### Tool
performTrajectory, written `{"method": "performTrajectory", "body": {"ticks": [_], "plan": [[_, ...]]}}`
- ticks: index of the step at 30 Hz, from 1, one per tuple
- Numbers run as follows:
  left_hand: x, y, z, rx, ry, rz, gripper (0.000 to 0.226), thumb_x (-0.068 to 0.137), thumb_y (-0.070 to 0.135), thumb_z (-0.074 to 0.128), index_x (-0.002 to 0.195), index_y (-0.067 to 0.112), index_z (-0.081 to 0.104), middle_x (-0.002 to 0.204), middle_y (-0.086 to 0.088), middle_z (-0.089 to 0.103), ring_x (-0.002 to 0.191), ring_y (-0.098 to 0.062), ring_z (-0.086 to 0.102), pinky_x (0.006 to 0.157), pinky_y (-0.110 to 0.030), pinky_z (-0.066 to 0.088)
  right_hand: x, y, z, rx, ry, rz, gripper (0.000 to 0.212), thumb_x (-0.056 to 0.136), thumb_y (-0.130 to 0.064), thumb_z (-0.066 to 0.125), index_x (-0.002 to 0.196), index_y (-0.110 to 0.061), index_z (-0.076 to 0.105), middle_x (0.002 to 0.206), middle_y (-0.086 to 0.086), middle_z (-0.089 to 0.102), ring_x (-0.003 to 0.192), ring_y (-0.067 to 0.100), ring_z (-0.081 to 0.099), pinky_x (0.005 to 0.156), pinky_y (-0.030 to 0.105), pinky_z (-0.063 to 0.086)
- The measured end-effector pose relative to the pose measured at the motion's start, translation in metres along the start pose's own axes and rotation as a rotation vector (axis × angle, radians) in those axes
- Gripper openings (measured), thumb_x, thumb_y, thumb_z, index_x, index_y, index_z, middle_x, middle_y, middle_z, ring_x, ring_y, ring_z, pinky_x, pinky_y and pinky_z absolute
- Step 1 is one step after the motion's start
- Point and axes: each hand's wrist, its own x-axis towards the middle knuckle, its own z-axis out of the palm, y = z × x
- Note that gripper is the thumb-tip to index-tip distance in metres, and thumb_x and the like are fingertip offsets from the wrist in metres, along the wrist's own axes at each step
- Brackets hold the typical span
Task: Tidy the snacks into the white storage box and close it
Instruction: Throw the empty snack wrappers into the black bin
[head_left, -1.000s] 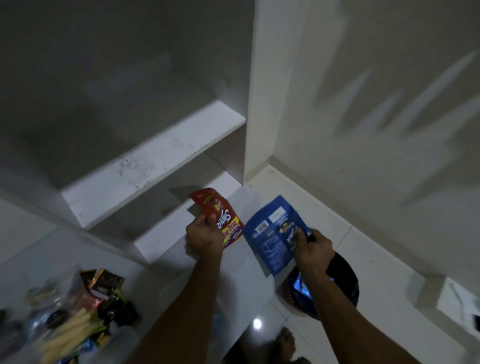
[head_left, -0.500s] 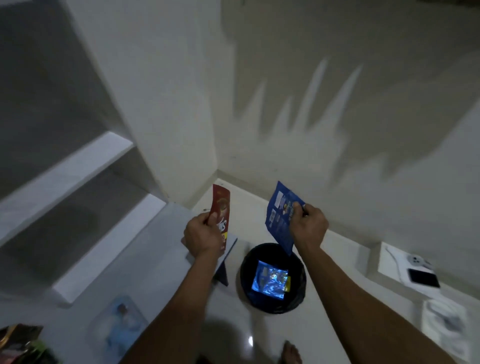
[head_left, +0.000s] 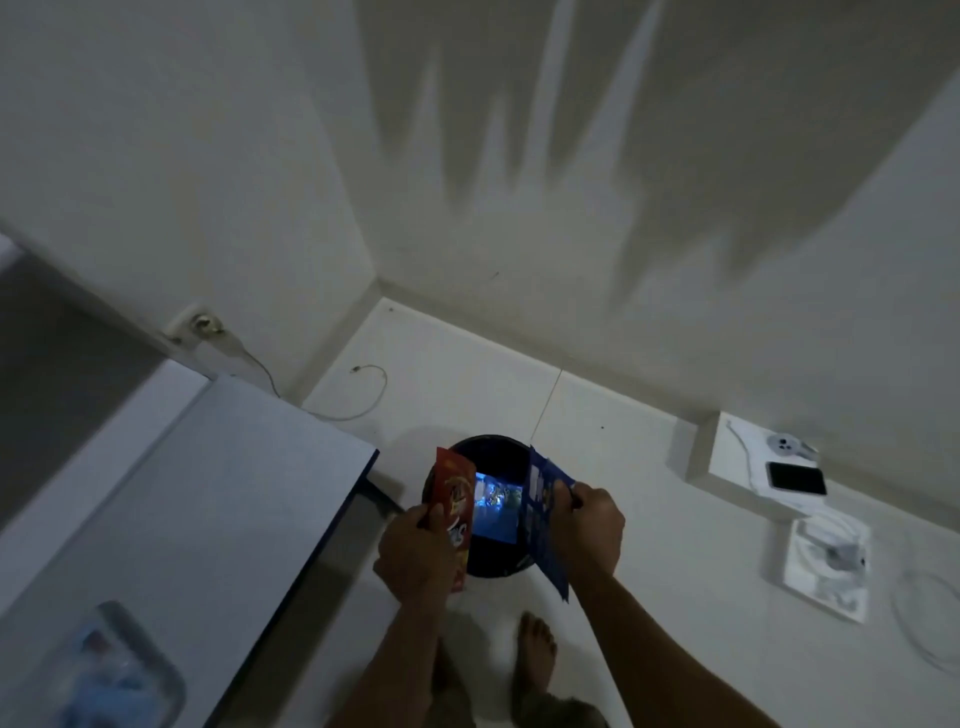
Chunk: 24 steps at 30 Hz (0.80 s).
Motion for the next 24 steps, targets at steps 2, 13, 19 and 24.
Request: {"method": "performTrajectory", "body": {"ticks": [2, 13, 19, 24], "plan": [[0.009, -0.009, 0.017, 0.000, -0.020, -0.037, 0.032, 0.093, 0.049, 0.053, 0.094, 0.023, 0.072, 0.088, 0.000, 0.070, 0.077, -0.020, 0.067, 0.075, -0.042, 0.057, 0.005, 0.007, 0.012, -0.022, -0.013, 0.023, 0.033, 0.096, -0.028, 0.054, 0.071, -0.007, 0.061, 0.077, 0.011, 0.060, 0.067, 0.023, 0.055, 0.055, 0.025, 0.034], [0.061, 0.006, 0.078, 0.017, -0.139, -0.089, 0.033, 0.090, 0.044, 0.061, 0.112, 0.021, 0.070, 0.110, -0.007, 0.068, 0.101, -0.029, 0.063, 0.090, -0.048, 0.050, 0.047, 0.019, 0.075, -0.062, -0.052, 0.018, 0.028, 0.094, -0.032, 0.057, 0.081, -0.009, 0.065, 0.080, 0.007, 0.063, 0.074, 0.025, 0.060, 0.061, 0.030, 0.045], [0.057, 0.006, 0.056, 0.038, -0.242, -0.139, 0.042, 0.090, 0.051, 0.059, 0.116, 0.020, 0.069, 0.116, -0.004, 0.067, 0.106, -0.026, 0.062, 0.094, -0.049, 0.050, 0.036, 0.011, 0.054, -0.117, -0.086, 0.055, 0.025, 0.096, -0.030, 0.056, 0.098, -0.009, 0.068, 0.092, 0.010, 0.067, 0.079, 0.022, 0.058, 0.066, 0.025, 0.038], [0.038, 0.012, 0.017, 0.019, -0.176, -0.077, 0.039, 0.090, 0.047, 0.059, 0.097, 0.010, 0.072, 0.099, -0.010, 0.070, 0.093, -0.031, 0.064, 0.084, -0.045, 0.054, 0.025, -0.002, 0.028, -0.090, -0.135, 0.032, 0.033, 0.095, -0.033, 0.058, 0.113, -0.008, 0.068, 0.106, 0.014, 0.070, 0.100, 0.030, 0.065, 0.075, 0.029, 0.047]]}}
